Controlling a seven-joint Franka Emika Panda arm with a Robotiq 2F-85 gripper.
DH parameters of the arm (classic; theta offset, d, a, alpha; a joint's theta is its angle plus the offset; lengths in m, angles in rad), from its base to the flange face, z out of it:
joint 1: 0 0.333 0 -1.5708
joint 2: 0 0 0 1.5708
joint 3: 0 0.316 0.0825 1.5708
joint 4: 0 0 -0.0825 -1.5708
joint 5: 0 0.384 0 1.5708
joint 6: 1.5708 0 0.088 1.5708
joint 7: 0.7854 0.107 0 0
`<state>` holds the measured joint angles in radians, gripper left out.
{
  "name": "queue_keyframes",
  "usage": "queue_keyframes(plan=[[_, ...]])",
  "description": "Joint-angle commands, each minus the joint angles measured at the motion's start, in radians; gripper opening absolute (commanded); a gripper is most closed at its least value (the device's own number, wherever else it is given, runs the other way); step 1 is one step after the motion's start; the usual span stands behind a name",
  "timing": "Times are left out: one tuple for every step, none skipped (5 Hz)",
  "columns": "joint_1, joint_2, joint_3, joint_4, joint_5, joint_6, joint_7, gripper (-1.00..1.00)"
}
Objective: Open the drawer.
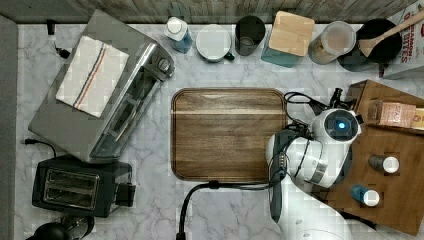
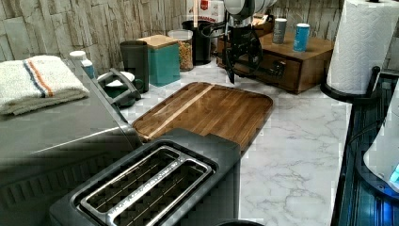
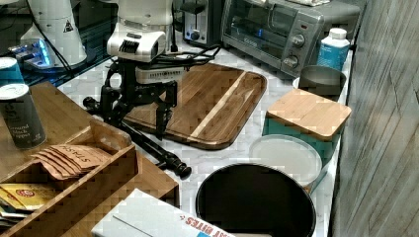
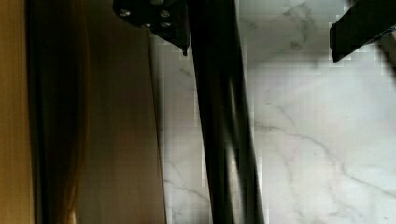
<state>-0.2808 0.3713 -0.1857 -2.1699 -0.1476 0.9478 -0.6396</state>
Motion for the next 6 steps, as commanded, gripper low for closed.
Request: queue_keyframes(plan=[[0.113,-0.037,0.178,0.06,0.097,-0.052,-0.002,1.0],[0.165,-0.047,0.219,0.053,0.098,-0.047,0.091,1.0],[0.212,-0.027,0.253,0.121,0.117,-0.12,0.218,1.0],[0.226,-0.008,0.291,0.148,0.097,-0.117,0.272,1.0],[0.233,0.004,0.327,0.159,0.099,-0.089,0.283,1.0],[0.259,0.01,0.327,0.162,0.103,-0.079,0.336,1.0]])
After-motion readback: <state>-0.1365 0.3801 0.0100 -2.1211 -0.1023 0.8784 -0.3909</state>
